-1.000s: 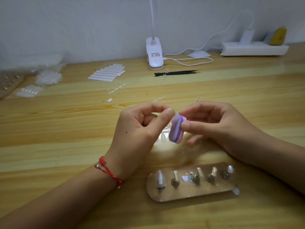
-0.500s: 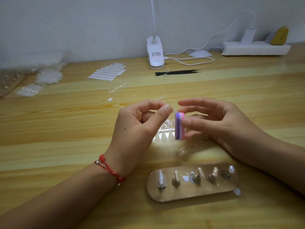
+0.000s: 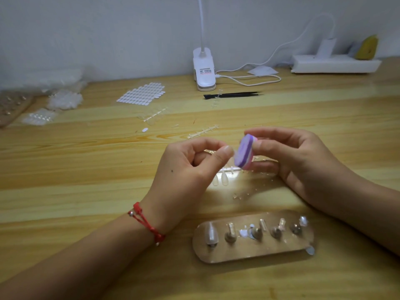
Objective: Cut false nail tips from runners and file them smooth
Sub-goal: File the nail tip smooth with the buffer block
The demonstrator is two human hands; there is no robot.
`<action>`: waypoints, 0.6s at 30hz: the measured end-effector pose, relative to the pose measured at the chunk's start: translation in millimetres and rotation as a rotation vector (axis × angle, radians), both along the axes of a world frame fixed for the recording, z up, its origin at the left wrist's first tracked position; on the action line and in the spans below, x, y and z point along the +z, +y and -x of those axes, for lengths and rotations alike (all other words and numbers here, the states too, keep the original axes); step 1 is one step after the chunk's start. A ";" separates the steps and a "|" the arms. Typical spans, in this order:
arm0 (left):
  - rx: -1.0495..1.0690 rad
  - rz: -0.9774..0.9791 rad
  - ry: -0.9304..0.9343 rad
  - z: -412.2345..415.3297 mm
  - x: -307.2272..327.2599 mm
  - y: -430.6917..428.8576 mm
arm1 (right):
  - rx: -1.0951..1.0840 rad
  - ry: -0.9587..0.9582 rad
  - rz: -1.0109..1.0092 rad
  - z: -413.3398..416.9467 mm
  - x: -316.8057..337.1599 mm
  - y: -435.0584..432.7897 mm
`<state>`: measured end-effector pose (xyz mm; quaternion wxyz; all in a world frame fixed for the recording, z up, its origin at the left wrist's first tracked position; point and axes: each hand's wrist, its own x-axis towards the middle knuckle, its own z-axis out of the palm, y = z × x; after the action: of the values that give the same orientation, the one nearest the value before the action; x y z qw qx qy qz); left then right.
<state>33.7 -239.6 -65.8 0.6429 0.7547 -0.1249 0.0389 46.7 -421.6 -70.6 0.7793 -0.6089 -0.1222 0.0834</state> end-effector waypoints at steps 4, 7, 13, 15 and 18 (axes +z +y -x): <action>-0.007 -0.005 -0.001 0.1 -0.7 -0.2 | 0.034 -0.029 0.074 1.4 0.9 2.2; -0.013 0.014 0.001 0.9 0.0 -0.4 | -0.028 0.009 -0.018 -1.1 0.6 -0.4; -0.030 -0.007 -0.013 1.7 -0.9 -0.4 | -0.039 0.006 -0.034 -1.6 -0.9 1.3; -0.012 0.017 -0.011 1.6 -0.6 -0.4 | -0.042 0.012 -0.042 -2.4 -0.6 0.2; 0.015 0.020 -0.014 -0.2 -1.2 0.5 | 0.052 -0.056 0.080 2.5 -0.5 3.5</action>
<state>34.0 -239.2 -67.0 0.6490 0.7490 -0.1235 0.0503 44.2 -418.1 -71.1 0.7481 -0.6384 -0.1563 0.0914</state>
